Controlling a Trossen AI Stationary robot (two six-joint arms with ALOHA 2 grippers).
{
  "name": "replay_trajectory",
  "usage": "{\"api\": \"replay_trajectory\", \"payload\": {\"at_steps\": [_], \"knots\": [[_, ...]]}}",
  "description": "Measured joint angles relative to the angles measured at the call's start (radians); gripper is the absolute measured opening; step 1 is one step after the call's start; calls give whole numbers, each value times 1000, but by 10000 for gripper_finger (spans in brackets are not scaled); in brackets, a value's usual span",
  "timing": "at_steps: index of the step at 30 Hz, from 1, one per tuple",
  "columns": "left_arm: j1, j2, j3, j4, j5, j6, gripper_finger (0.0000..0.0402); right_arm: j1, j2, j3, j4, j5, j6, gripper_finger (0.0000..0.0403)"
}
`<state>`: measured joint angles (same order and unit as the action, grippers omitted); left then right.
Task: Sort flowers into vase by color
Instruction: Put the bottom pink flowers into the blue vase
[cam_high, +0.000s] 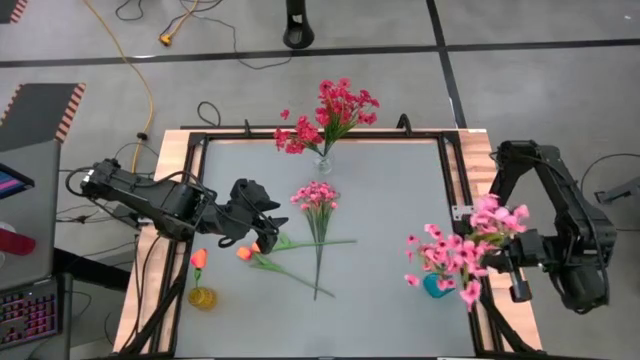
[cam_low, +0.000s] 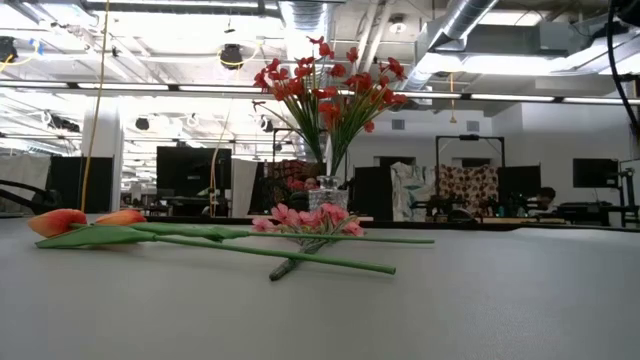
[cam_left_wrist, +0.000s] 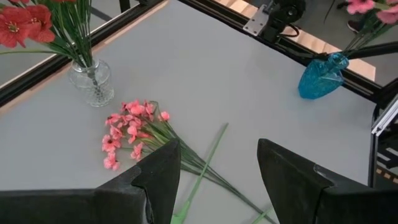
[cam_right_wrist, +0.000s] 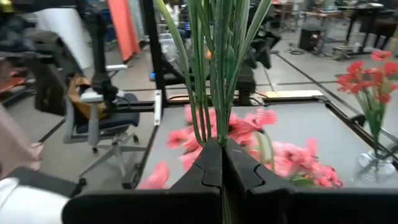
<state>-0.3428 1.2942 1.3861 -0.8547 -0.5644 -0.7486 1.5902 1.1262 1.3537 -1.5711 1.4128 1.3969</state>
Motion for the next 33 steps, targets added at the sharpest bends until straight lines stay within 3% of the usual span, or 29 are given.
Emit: {"api": "replay_trajectory", "payload": {"at_steps": [6, 19, 33], "knots": [[0, 0, 0, 0, 0, -25, 200, 44, 21, 0, 1, 15, -8, 23], [0, 0, 0, 0, 0, -60, 200, 79, 207, 0, 8, 97, 42, 23], [0, 0, 0, 0, 0, -58, 200, -4, 327, -1, 1, 88, 126, 24]]}}
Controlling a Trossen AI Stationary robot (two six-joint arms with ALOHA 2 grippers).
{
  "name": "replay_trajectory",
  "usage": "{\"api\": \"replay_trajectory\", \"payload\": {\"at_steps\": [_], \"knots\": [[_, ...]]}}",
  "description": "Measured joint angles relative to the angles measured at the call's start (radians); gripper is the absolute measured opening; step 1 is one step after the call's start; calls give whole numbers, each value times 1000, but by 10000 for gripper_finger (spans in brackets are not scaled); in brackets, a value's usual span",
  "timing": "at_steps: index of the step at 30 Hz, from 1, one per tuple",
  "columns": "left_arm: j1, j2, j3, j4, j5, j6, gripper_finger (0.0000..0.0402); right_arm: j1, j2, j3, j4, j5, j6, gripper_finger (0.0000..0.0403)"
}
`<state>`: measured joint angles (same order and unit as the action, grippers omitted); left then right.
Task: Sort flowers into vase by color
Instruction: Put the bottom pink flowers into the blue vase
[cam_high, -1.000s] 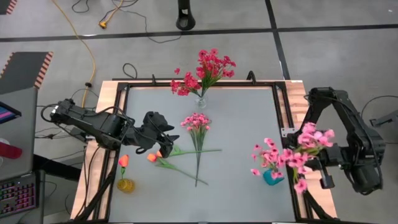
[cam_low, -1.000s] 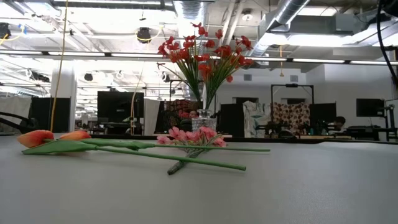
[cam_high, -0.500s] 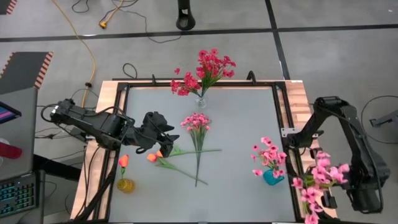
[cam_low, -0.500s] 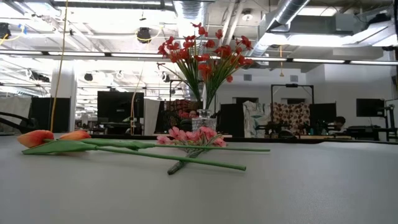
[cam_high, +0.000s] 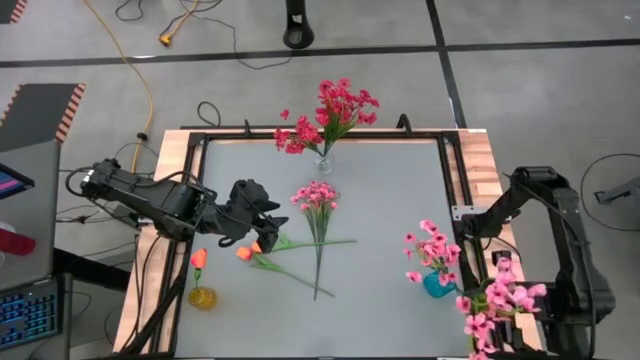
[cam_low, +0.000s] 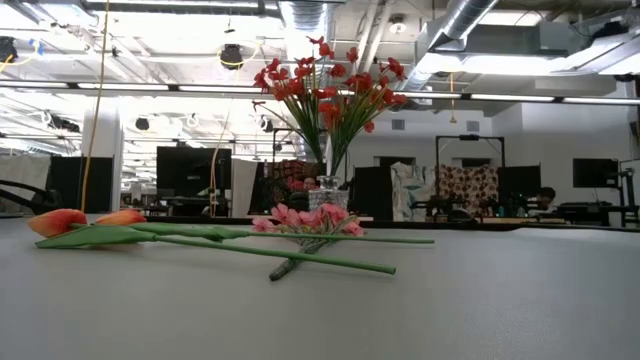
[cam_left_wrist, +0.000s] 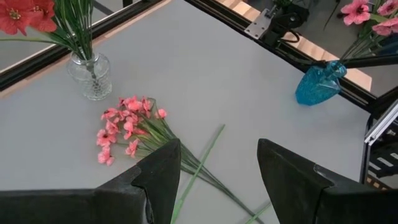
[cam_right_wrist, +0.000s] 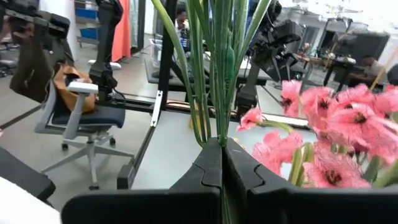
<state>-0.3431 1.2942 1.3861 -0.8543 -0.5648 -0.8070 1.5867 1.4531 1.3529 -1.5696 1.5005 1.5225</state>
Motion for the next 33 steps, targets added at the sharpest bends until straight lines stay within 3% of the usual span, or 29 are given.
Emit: {"api": "replay_trajectory", "payload": {"at_steps": [8, 17, 25, 33], "knots": [[0, 0, 0, 0, 0, 12, 200, -2, 33, -7, -2, -6, 26, 24], [0, 0, 0, 1, 7, -1, 200, -8, 37, -167, 16, 13, 219, 24], [0, 0, 0, 1, 8, -10, 200, -11, 26, -177, 10, 26, 186, 24], [0, 0, 0, 1, 8, -19, 200, -1, -65, -177, 6, 23, 81, 24]]}}
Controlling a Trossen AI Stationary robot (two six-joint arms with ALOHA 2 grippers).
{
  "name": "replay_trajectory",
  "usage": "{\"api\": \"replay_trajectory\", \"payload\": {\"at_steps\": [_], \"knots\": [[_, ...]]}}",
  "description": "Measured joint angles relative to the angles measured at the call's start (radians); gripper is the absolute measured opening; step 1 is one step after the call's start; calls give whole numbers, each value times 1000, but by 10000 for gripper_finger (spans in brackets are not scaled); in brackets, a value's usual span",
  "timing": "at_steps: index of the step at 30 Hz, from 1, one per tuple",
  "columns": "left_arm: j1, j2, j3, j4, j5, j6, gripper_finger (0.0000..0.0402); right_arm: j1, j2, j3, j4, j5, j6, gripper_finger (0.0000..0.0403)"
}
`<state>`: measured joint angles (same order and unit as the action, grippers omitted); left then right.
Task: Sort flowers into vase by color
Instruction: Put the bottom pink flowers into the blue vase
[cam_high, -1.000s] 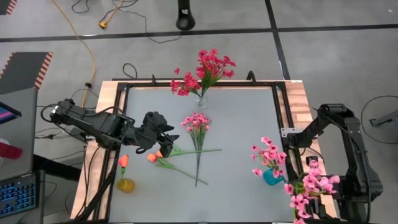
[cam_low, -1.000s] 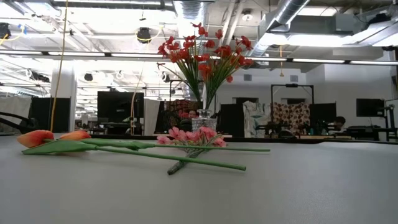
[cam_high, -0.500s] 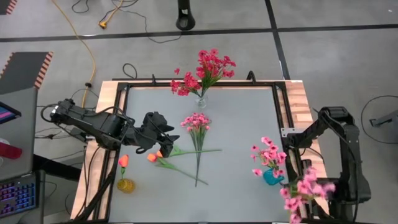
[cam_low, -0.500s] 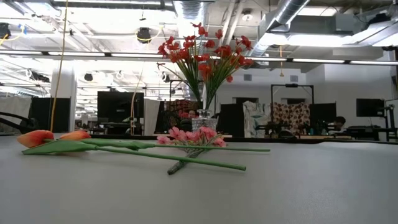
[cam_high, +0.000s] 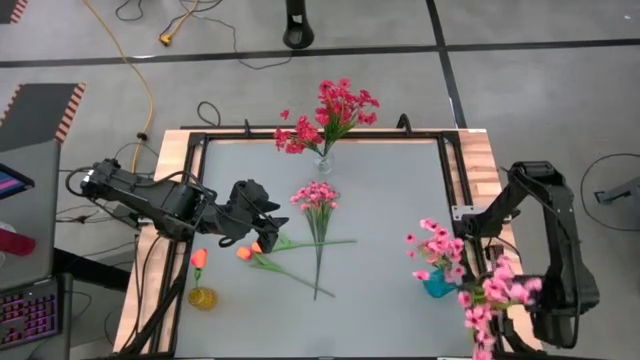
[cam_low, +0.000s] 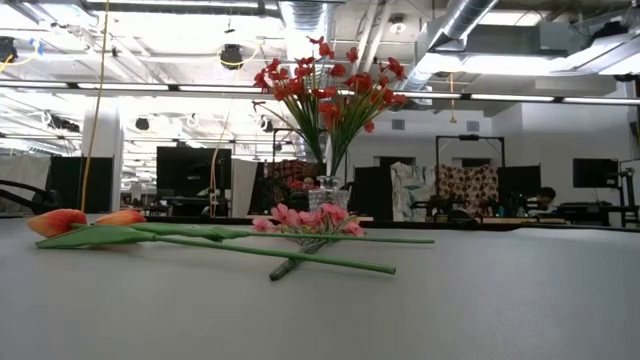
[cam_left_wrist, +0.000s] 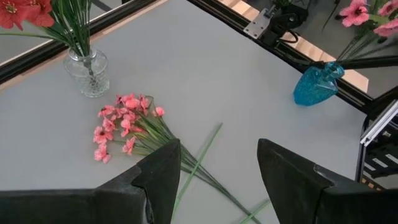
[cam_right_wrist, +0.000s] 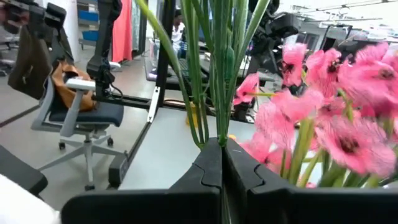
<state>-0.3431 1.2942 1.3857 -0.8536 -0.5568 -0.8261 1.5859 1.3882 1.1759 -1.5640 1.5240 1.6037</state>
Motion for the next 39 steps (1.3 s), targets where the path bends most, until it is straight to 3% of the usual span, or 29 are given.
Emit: {"api": "replay_trajectory", "payload": {"at_steps": [13, 32, 39], "knots": [[0, 0, 0, 0, -3, -2, 200, 35, -35, -16, 17, -55, 2, 24], [0, 0, 0, 0, -5, -17, 200, 27, -26, -197, 41, -62, 246, 32], [0, 0, 0, 0, -4, -17, 200, 6, -26, -197, 57, -251, 274, 33]]}}
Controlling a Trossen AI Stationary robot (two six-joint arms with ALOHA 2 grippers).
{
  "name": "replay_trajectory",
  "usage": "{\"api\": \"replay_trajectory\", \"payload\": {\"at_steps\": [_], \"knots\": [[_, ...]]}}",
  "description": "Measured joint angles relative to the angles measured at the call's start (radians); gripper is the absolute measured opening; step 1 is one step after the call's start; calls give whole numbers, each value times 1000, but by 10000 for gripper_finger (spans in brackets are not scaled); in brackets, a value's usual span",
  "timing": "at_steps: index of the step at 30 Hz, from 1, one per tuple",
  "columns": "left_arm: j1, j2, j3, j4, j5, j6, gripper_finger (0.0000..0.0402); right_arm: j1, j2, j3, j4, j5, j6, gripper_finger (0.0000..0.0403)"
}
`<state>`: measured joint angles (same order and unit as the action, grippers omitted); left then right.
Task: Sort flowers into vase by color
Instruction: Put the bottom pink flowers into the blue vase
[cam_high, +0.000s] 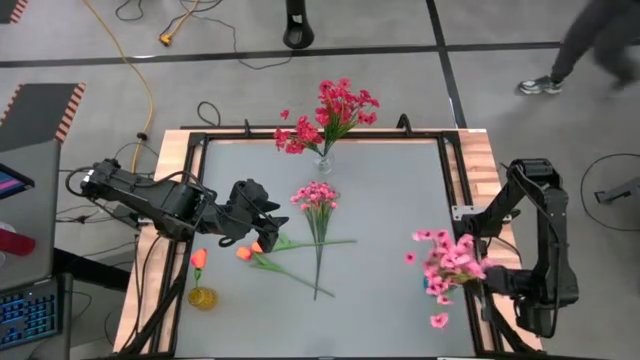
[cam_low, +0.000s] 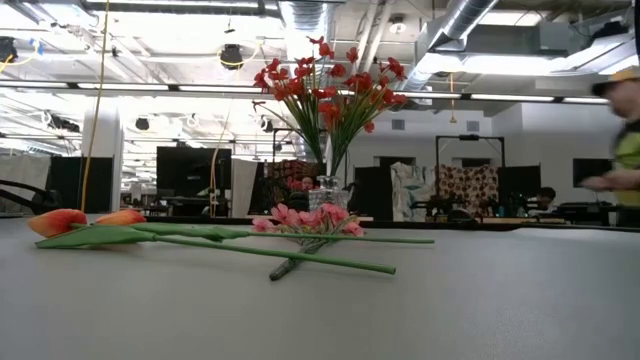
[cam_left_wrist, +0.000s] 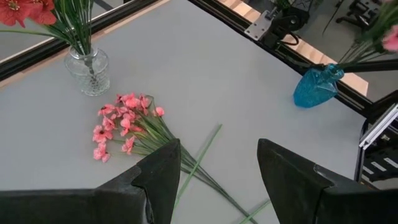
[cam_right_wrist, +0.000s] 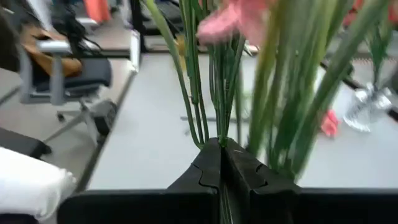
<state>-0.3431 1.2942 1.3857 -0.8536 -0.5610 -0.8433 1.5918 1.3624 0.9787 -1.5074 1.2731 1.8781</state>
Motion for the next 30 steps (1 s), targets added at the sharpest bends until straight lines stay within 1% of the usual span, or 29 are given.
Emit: {"api": "replay_trajectory", "payload": {"at_steps": [4, 9, 30], "knots": [[0, 0, 0, 0, 0, 0, 200, -22, 0, 0, 0, -66, 3, 37], [0, 0, 0, 0, 1, 0, 200, -41, 0, 0, 1, -123, 2, 39], [0, 0, 0, 0, 1, 0, 200, -43, 0, 0, 2, -129, -1, 40]]}}
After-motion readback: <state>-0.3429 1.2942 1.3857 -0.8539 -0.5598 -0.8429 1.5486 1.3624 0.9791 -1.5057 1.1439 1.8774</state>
